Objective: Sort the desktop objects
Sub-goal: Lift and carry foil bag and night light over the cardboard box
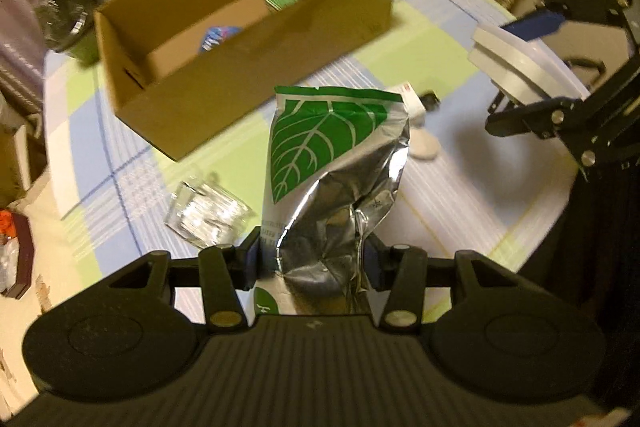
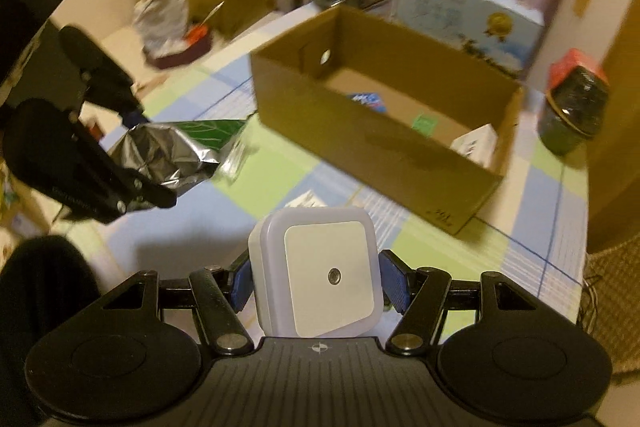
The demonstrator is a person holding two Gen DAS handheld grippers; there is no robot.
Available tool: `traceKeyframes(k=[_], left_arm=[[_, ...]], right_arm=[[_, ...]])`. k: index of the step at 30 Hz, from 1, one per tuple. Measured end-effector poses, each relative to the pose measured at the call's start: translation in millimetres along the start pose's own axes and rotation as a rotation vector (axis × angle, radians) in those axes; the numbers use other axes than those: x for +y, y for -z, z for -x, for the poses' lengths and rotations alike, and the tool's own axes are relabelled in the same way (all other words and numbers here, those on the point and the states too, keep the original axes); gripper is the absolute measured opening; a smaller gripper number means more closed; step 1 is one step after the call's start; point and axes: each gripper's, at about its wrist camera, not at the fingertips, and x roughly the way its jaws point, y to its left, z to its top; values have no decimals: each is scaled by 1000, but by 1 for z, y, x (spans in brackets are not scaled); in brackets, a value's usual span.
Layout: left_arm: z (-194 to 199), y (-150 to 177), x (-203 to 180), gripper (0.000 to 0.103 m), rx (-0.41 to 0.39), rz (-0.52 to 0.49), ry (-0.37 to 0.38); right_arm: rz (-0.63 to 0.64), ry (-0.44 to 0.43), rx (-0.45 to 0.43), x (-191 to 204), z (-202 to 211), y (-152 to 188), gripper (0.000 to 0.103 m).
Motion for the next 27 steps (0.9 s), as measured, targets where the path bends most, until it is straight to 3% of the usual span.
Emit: traceKeyframes(k=[14,27], left_arm=[[30,-49,6,44,-94,148,-48],[39,-82,35,44,-134,242,-20]], right_arm=[[-132,99,-97,-26,21,-25,61],[-207,133,-132,-51,8,-60,61]])
